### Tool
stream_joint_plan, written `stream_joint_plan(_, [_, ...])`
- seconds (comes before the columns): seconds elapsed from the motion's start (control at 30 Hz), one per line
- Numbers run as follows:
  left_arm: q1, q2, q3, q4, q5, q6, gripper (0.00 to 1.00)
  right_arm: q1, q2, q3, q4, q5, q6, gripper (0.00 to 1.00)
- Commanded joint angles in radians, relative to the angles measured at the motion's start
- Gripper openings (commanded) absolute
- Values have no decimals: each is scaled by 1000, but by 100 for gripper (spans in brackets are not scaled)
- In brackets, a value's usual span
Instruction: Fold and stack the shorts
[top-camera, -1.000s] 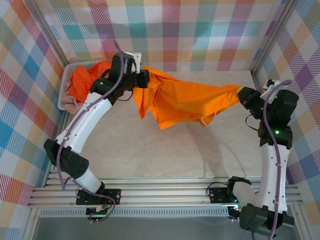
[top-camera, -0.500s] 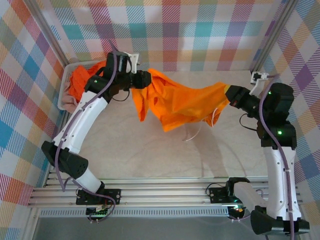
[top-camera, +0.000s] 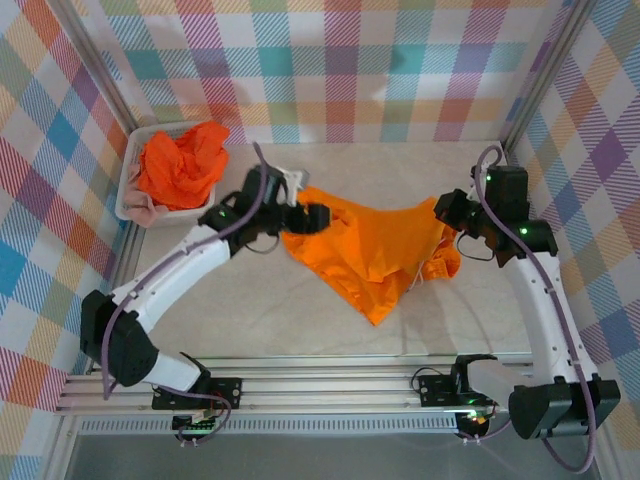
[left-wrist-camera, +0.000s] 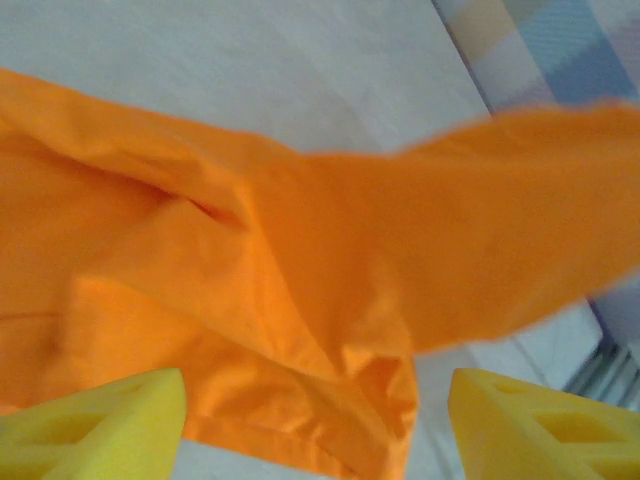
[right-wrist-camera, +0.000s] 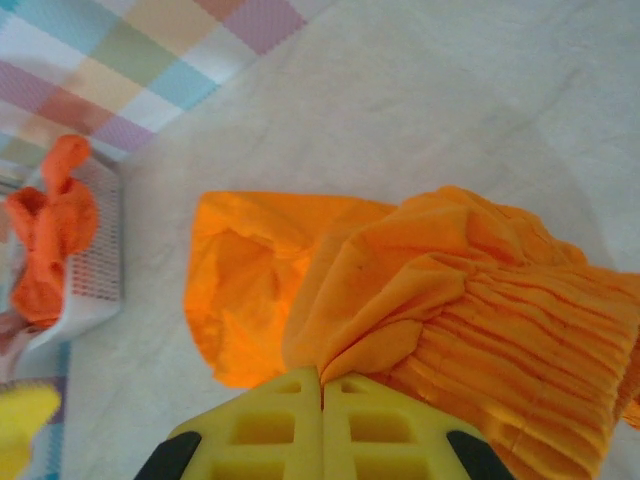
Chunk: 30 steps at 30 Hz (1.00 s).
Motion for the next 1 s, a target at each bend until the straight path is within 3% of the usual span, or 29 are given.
stream_joint_plan(0.0, [-139,-13,-83,96,-73,53,68,5,34,-16,-4,72,-47,0])
stream_joint_plan(0.13, [-293,82,-78,80,-168,121,64,4,66,-38,3,118,-72,0])
stream_joint_plan(0.3, [-388,242,-13,49,-212,115,60,-9,85,-64,9,151,-94,1])
stream_joint_plan(0.7, [-465,499,113,-21,-312,-43,42,-45,85,-97,22,119,-105,1])
stream_joint_plan(0.97, [-468,577,147,-40,-283,-70,40,-53,84,-111,34,107,-108,2])
